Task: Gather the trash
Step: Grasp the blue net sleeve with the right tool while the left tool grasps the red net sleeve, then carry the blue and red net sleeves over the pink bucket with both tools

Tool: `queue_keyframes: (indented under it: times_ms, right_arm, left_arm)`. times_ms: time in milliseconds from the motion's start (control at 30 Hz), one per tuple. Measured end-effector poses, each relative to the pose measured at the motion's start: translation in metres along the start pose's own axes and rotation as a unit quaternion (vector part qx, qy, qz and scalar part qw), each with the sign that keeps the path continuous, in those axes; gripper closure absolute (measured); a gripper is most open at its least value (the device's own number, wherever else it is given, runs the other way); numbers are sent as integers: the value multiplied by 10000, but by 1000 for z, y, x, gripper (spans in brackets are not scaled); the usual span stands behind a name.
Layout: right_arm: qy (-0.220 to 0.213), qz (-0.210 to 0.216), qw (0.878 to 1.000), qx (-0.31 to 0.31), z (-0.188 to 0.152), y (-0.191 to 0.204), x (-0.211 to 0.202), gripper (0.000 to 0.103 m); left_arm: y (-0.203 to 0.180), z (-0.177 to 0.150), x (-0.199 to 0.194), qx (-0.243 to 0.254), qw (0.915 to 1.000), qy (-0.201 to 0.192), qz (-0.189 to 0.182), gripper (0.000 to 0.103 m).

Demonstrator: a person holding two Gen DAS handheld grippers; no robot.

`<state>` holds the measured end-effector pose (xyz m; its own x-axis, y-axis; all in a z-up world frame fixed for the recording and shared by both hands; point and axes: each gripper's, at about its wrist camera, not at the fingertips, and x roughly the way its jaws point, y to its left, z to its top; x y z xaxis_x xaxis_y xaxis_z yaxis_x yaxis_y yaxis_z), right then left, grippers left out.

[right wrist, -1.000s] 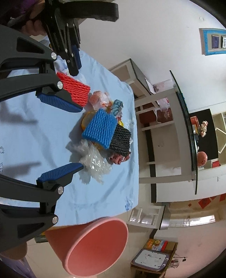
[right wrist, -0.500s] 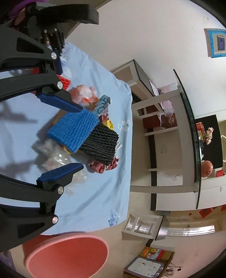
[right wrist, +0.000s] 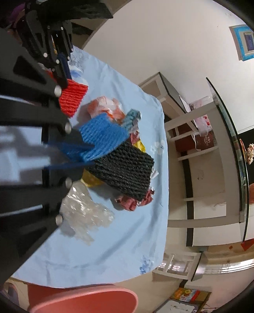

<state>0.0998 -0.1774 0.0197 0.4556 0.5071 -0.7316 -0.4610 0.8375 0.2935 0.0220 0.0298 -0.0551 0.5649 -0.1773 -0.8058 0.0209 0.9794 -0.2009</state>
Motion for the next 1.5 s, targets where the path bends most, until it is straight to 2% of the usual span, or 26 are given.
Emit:
queue_keyframes:
  times_ms: [367, 500, 733, 933, 1100, 1267, 1500]
  right_arm:
    - [-624, 124, 9978, 177, -9, 2, -58, 97]
    - [-888, -147, 9955, 292, -11, -7, -80, 97]
    - [-1246, -693, 9871, 725, -16, -47, -113, 97]
    - [-1536, -1317, 9731, 1103, -27, -90, -143, 97]
    - [-1577, -1730, 9604, 1510, -39, -128, -158, 97]
    - [-1510, -2025, 9514, 1759, -54, -156, -165, 97]
    - [-1447, -2195, 9434, 2024, -69, -189, -167, 96]
  left_arm:
    - [0, 5, -45, -47, 9983, -586, -47, 92]
    - [-5, 12, -59, -42, 9968, -794, -79, 92]
    - [-29, 26, -66, 115, 9937, -1101, -187, 92]
    - [-73, 45, -58, 456, 9903, -1214, -493, 92]
    - [-130, 59, -38, 965, 9851, -1188, -789, 92]
    - [-187, 68, -18, 1326, 9767, -1156, -1232, 92]
    - [-243, 76, 13, 1681, 9696, -1037, -1441, 92]
